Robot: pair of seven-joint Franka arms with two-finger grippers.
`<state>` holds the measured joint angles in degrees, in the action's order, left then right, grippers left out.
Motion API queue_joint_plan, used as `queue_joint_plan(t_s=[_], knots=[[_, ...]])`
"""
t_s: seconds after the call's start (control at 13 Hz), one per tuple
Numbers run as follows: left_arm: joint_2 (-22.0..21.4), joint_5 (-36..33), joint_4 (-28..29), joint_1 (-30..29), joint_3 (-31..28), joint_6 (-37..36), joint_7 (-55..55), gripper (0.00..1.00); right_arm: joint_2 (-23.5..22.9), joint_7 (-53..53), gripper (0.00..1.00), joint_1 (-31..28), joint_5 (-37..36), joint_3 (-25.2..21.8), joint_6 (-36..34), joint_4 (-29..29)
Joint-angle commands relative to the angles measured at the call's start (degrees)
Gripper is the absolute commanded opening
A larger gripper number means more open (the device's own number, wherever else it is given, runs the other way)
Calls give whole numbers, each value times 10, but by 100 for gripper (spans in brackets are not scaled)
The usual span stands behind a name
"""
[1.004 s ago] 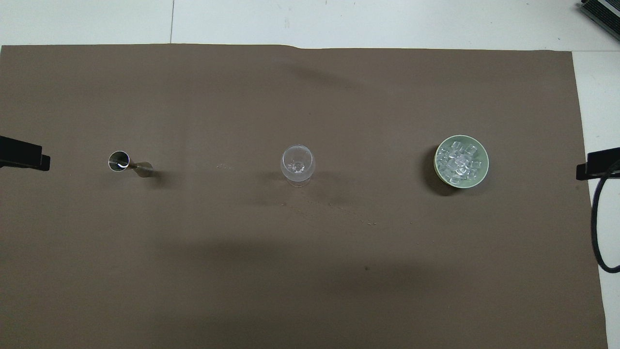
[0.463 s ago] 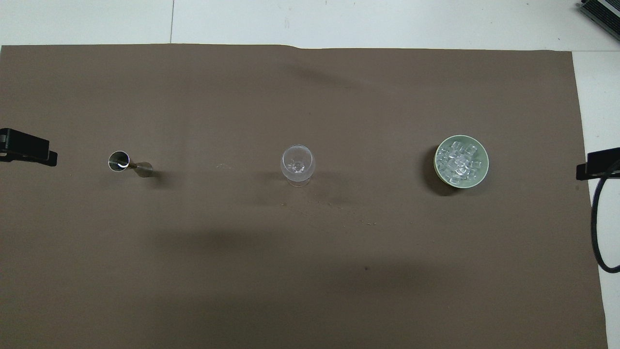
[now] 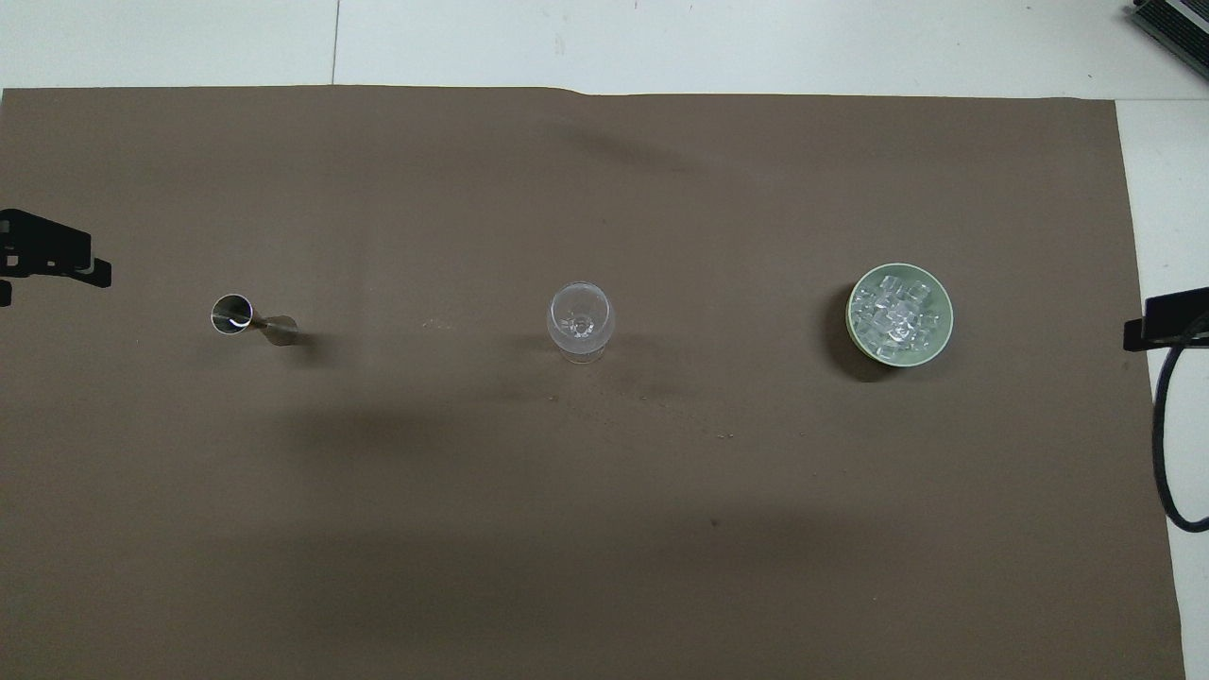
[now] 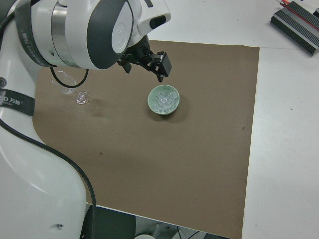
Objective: Pour wine and add ice with both arms
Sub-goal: 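Move the open left gripper toward the small dark bottle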
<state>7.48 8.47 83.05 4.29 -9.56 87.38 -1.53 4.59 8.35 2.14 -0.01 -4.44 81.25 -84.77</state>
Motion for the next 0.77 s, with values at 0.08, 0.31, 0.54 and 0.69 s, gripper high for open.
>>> queue_joint_plan(t_s=[0.08, 0.31, 0.54, 0.69], knots=[[42, 23, -36, 17, -19, 9, -91, 100, 8, -11, 100, -2, 11, -1, 0, -7], [64, 83, -33, 18, -56, 10, -173, 100, 8, -11, 100, -2, 12, -1, 1, -7], [76, 126, -22, 13, -70, 12, -254, 100, 8, -12, 100, -2, 12, -1, 1, -7], [80, 168, -3, 12, -99, 12, -297, 100, 8, -11, 100, -2, 11, -1, 1, -7]])
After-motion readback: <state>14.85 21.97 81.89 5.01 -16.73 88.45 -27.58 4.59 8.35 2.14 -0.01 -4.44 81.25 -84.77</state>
